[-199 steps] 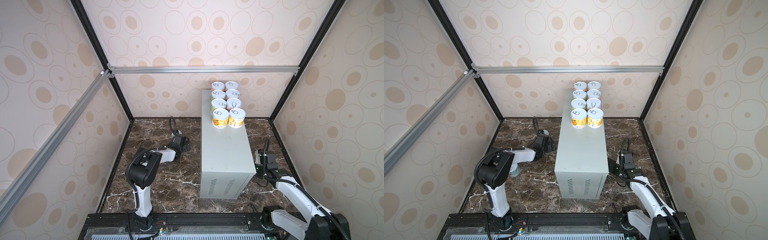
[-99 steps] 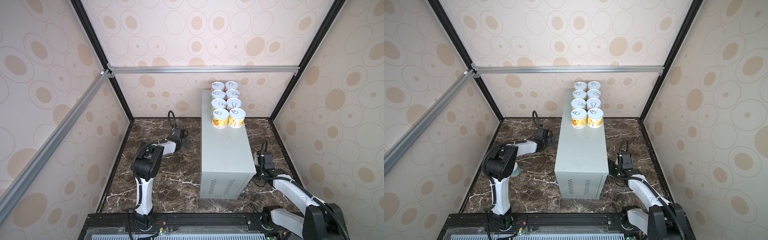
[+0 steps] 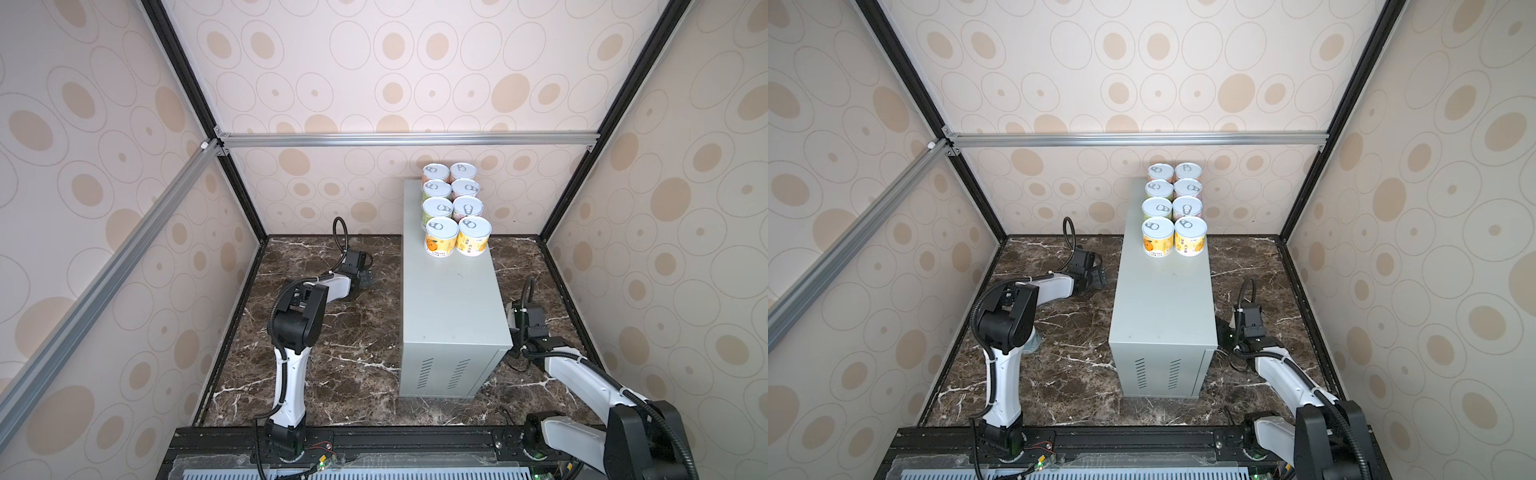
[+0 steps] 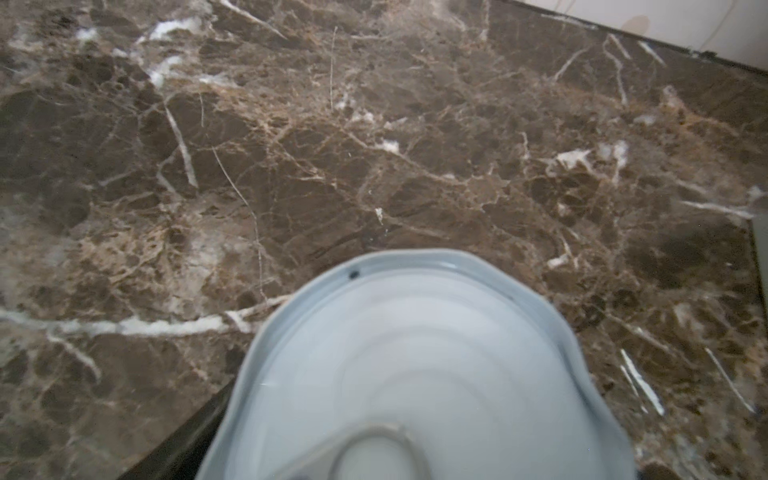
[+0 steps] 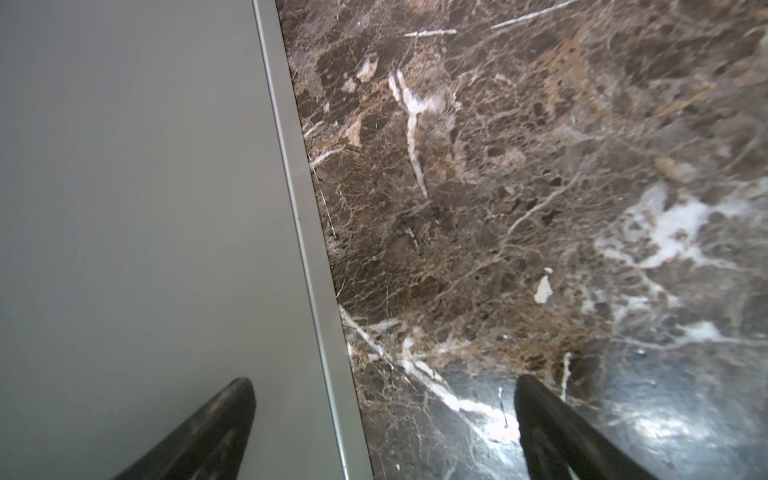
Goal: Place and organize the canned foods onto the counter
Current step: 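Lower the left gripper over the pale blue can and close on it, then lift the pale blue can off the floor with the left gripper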
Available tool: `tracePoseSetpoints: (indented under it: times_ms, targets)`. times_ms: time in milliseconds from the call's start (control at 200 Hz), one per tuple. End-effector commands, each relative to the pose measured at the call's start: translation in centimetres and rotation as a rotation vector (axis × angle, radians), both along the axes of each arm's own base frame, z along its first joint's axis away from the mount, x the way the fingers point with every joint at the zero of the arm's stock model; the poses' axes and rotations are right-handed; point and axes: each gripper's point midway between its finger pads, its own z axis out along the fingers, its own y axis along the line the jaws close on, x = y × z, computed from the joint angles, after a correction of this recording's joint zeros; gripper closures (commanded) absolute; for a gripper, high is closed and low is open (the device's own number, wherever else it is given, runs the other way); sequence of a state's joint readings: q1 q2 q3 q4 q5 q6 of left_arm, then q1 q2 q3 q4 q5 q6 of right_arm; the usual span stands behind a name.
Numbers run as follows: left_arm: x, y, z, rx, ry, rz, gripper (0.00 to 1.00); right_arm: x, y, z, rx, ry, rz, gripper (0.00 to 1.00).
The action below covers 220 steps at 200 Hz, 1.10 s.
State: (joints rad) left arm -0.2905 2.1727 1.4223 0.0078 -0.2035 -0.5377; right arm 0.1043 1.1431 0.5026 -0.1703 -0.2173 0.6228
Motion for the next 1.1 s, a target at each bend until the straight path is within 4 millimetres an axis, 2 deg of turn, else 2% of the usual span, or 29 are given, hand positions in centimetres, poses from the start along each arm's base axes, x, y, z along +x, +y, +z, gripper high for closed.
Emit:
tracePoseSetpoints:
  times_ms: [0,660,910,1095]
  targets:
    - [0.5,0.4,-0.5,0.007,0.032,0.006,0.06,0.2,0.1,0.0,0.016,-0.003,-0.004,0.0]
    - [1.0,1.2,-1.3,0.088,0.083,0.006,0.16,0.4,0.4,-0.3,0.027,0.012,0.007,0.0]
    - [0.9,1.3,-1.7,0.11,0.103,0.011,0.24,0.4,0.6,-0.3,0.036,0.012,0.011,0.0]
    - [0.5,1.2,-1.1,0.132,0.097,0.012,0.31,0.4,0.6,-0.2,0.04,0.008,0.011,0.0]
